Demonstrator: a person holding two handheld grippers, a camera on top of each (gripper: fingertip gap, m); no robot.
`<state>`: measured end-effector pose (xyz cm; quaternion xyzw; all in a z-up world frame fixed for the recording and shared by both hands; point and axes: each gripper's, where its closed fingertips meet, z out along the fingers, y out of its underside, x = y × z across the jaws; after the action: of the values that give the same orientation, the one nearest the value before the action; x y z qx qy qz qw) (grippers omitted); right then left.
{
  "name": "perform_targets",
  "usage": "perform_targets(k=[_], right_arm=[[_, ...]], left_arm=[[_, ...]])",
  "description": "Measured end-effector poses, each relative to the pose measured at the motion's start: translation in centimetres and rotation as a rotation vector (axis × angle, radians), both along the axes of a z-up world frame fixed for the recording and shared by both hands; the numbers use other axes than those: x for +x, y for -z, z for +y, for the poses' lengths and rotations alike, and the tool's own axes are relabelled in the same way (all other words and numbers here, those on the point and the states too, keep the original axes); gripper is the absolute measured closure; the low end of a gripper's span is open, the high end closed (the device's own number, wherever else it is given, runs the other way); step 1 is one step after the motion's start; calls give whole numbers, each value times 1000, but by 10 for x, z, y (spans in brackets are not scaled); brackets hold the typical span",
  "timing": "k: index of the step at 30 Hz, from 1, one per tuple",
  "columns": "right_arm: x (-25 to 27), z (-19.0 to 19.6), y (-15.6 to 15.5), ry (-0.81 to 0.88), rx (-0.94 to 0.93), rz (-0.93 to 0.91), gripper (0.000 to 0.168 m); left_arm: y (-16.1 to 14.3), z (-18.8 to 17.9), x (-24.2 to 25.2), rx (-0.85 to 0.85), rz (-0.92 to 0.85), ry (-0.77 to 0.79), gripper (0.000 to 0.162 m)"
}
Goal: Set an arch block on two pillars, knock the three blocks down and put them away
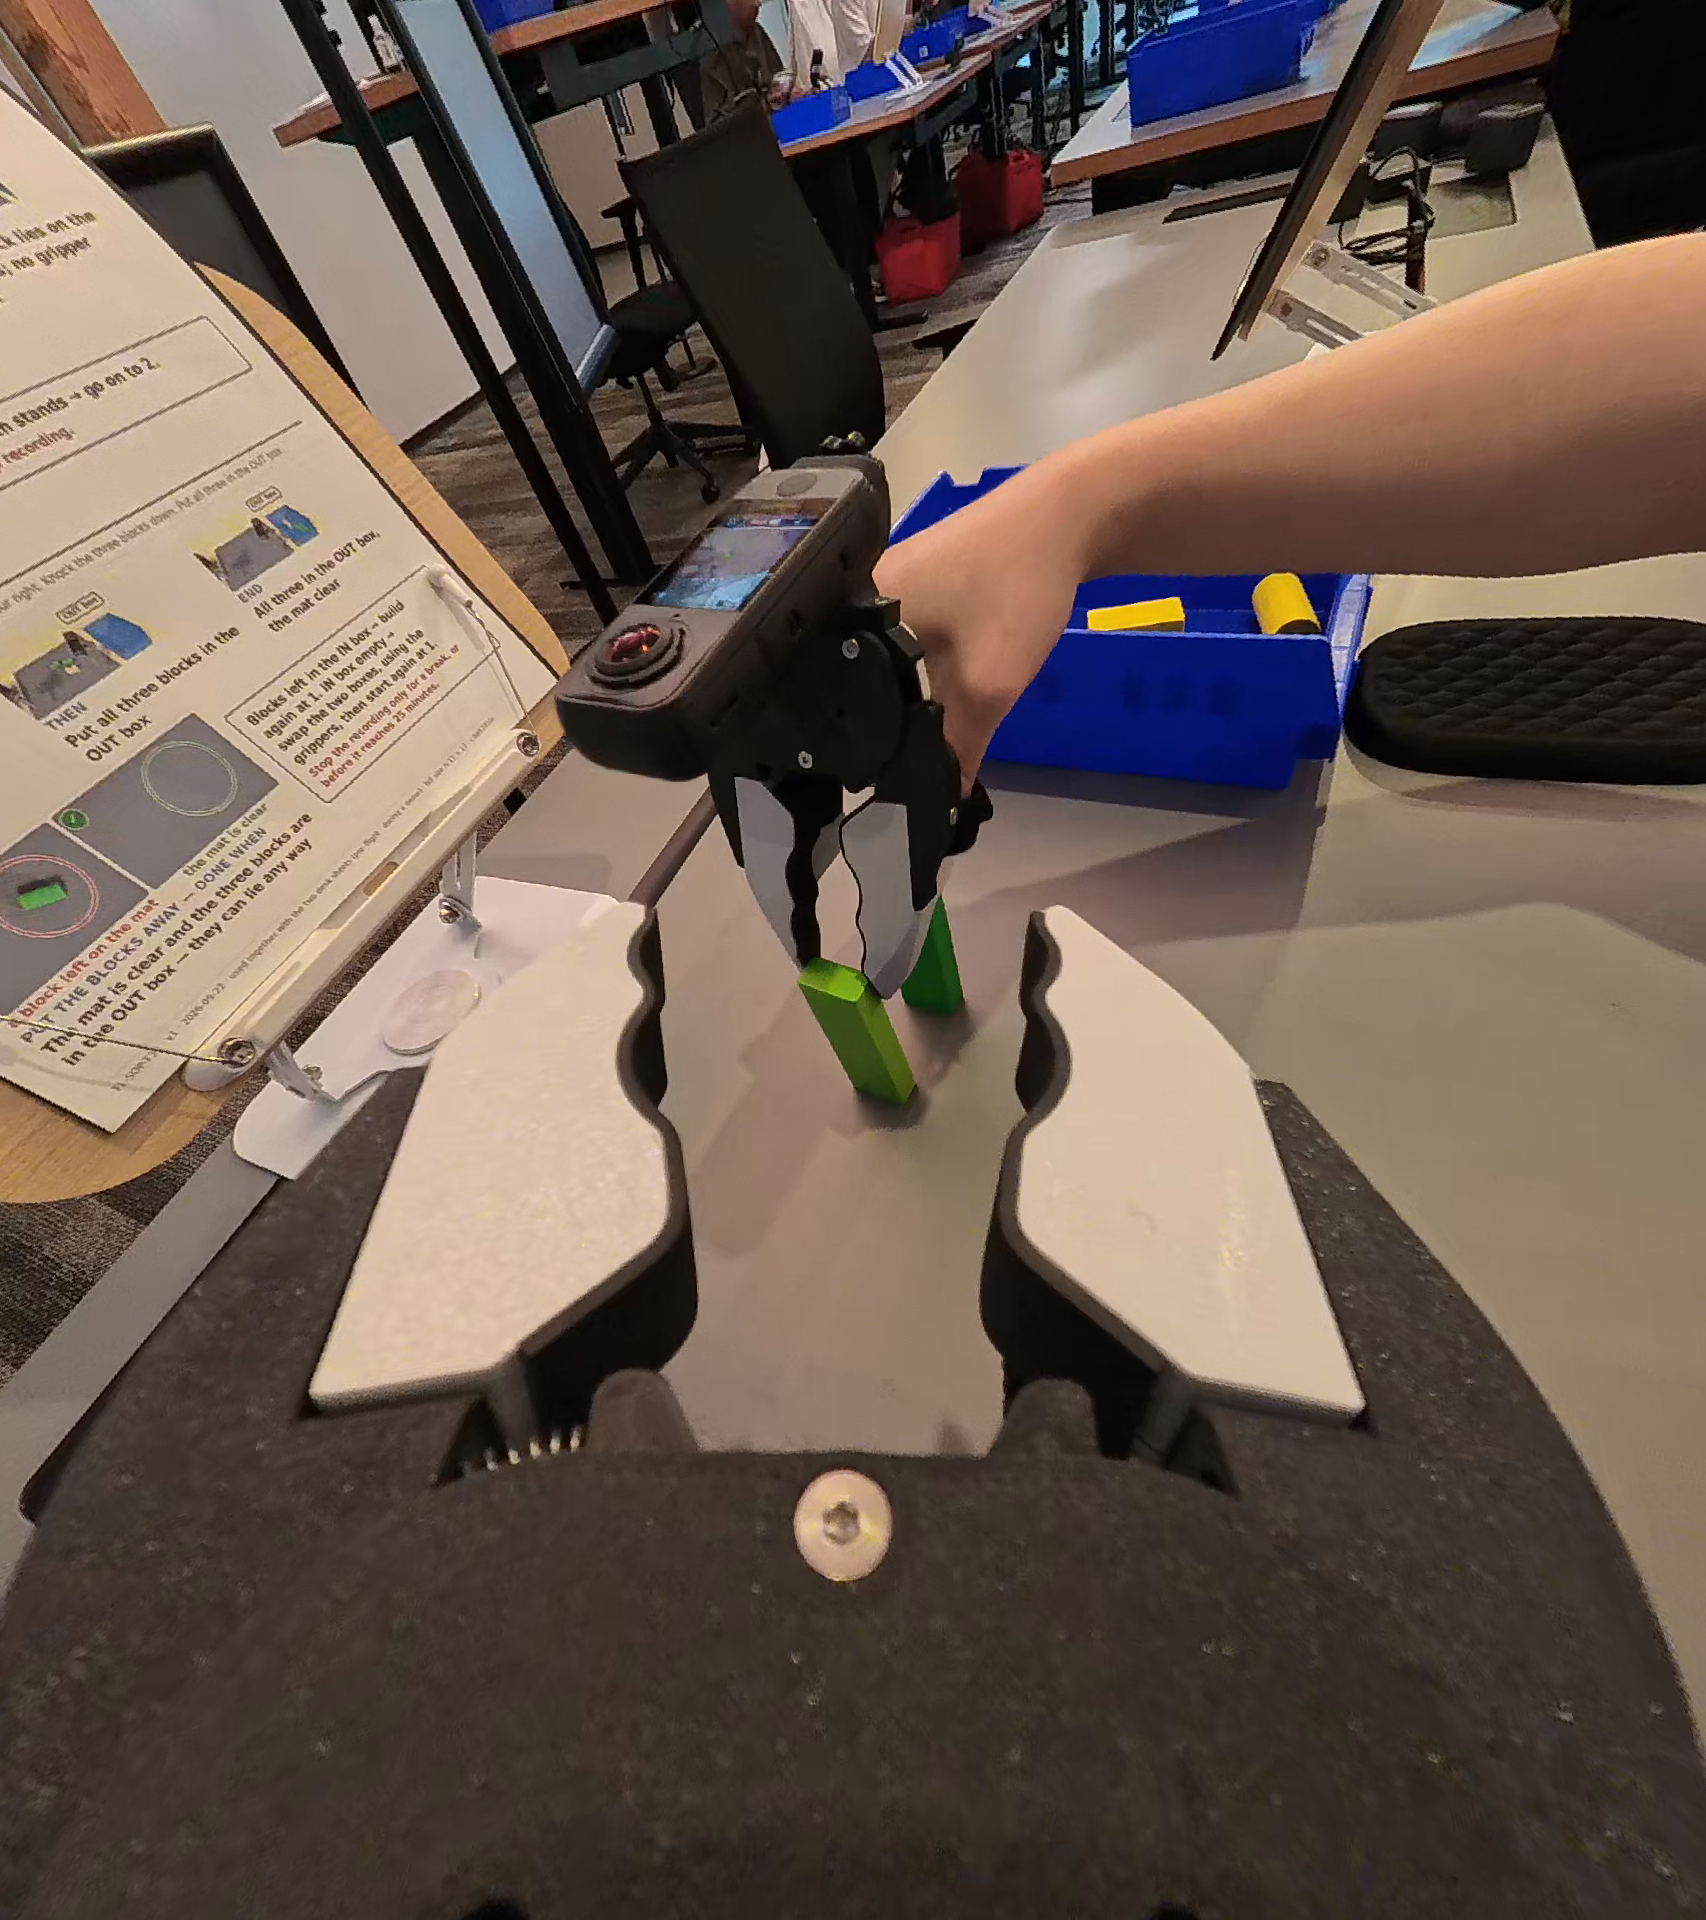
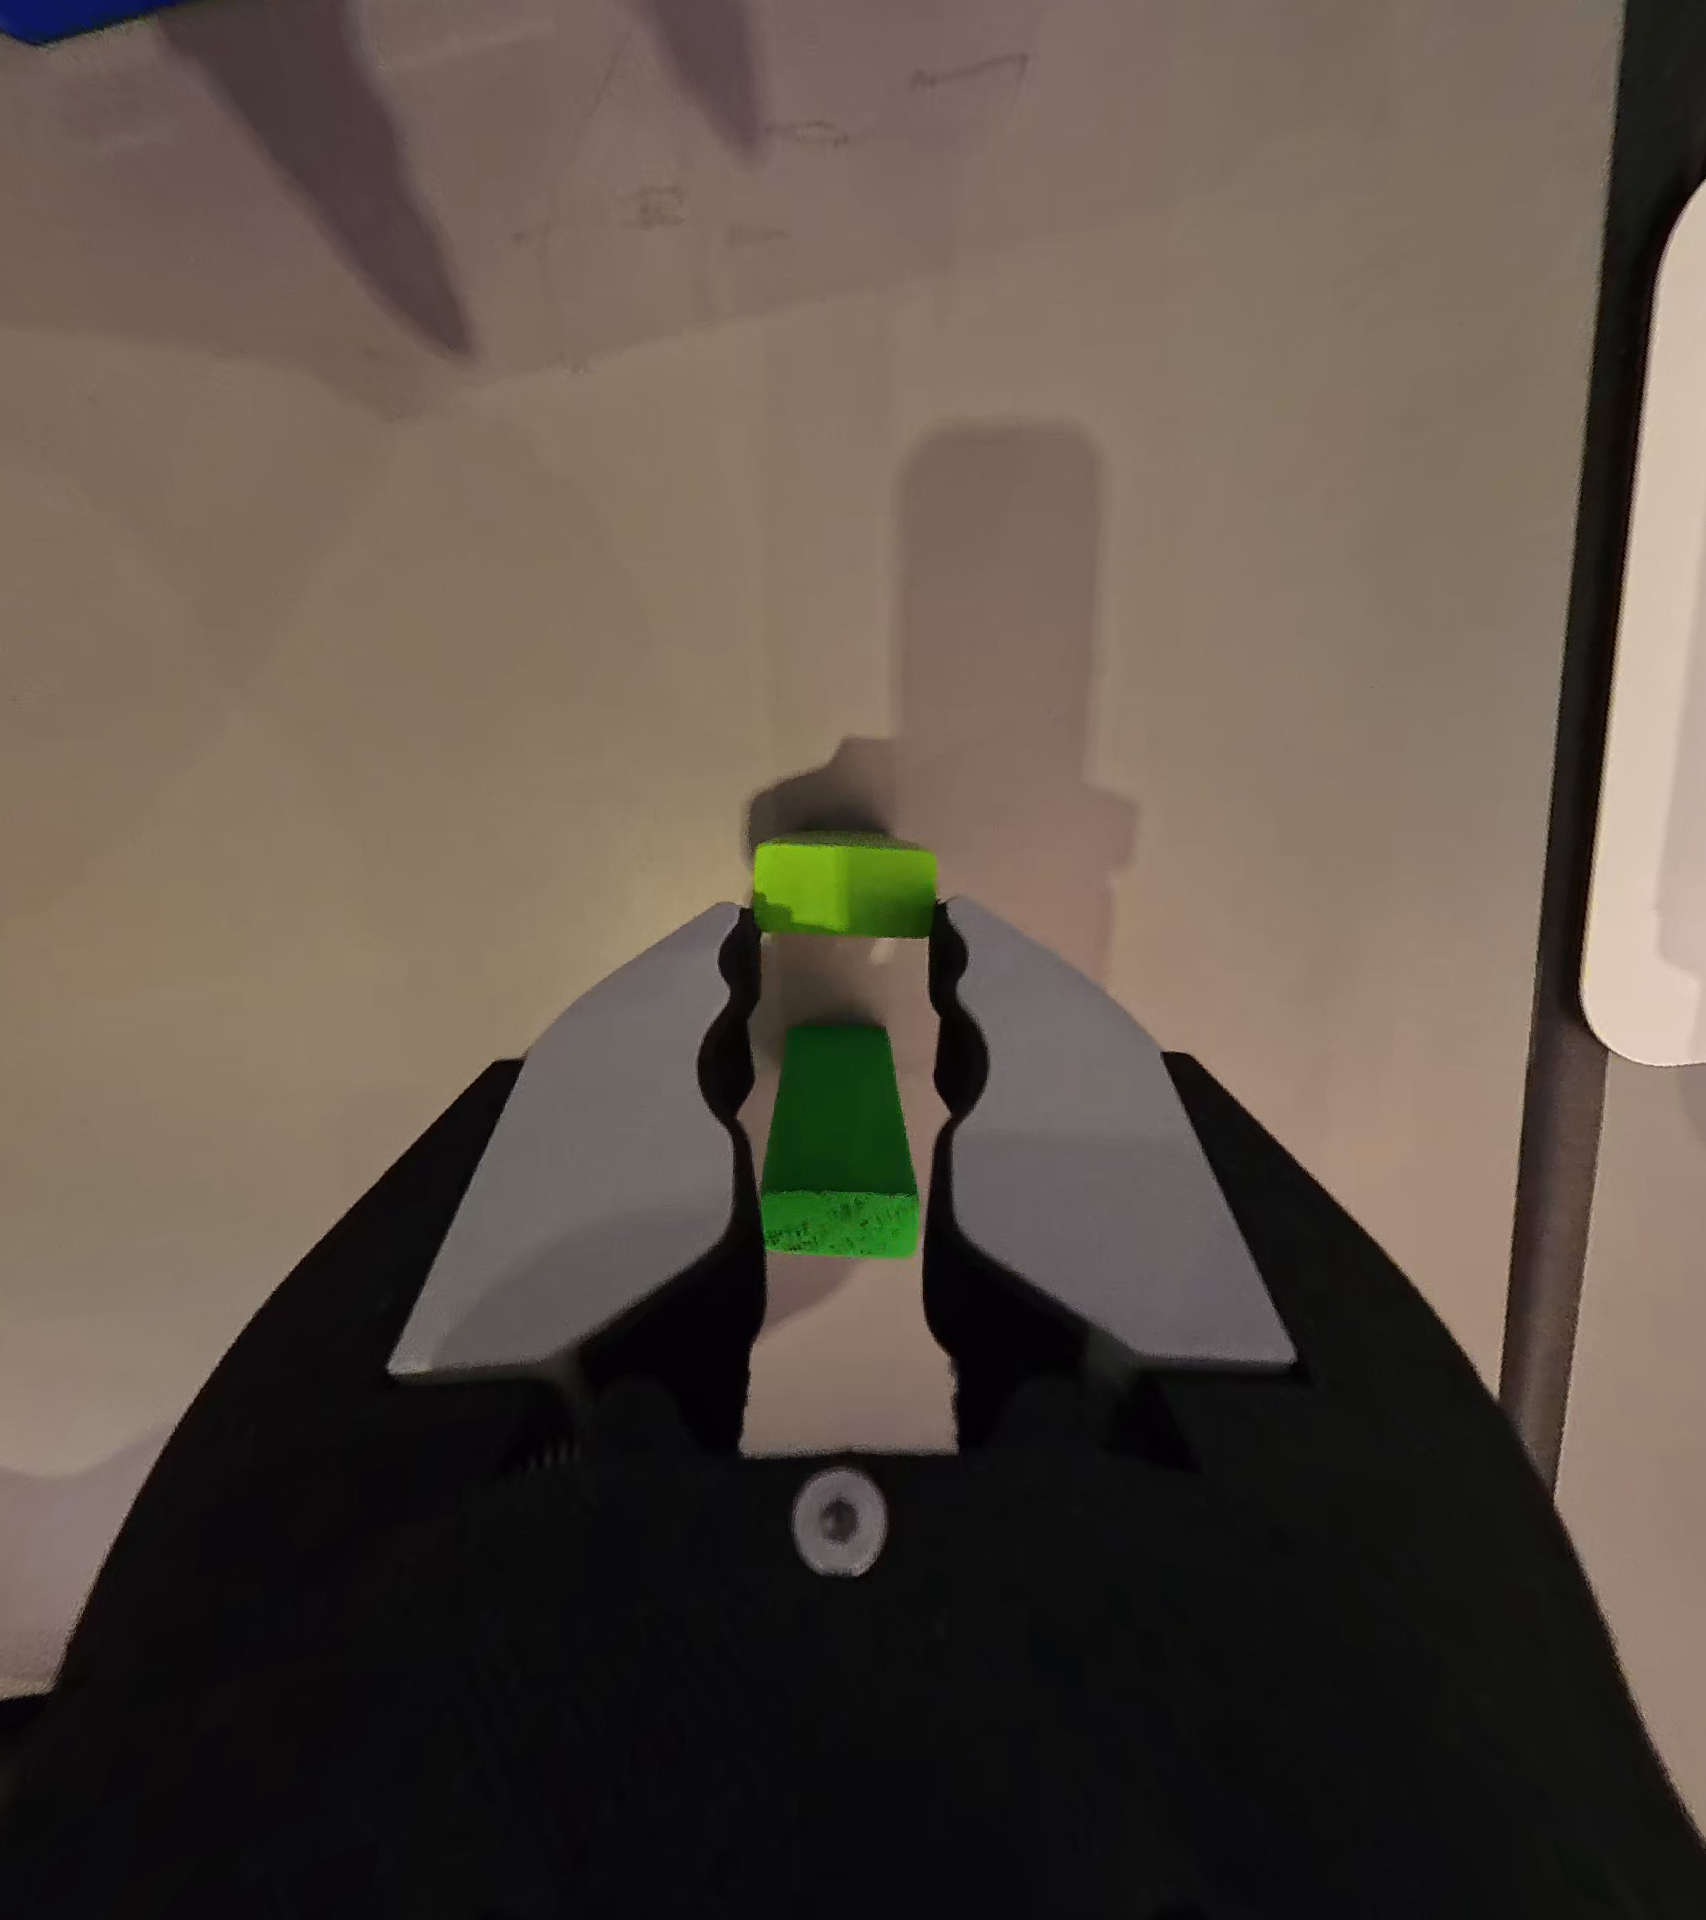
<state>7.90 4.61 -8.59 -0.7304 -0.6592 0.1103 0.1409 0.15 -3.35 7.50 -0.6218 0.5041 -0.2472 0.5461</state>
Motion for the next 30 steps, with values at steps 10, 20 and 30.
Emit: perform_targets(k=[10, 20, 30], right_arm=[[3, -4, -1, -13, -17, 24, 125], [14, 10, -57, 63, 159, 237, 110], [71, -47, -162, 137, 300, 829, 109]], left_arm=[[18, 0, -33, -31, 160, -72, 85], [104, 31, -196, -251, 730, -643, 104], [193, 74, -221, -488, 859, -676, 101]])
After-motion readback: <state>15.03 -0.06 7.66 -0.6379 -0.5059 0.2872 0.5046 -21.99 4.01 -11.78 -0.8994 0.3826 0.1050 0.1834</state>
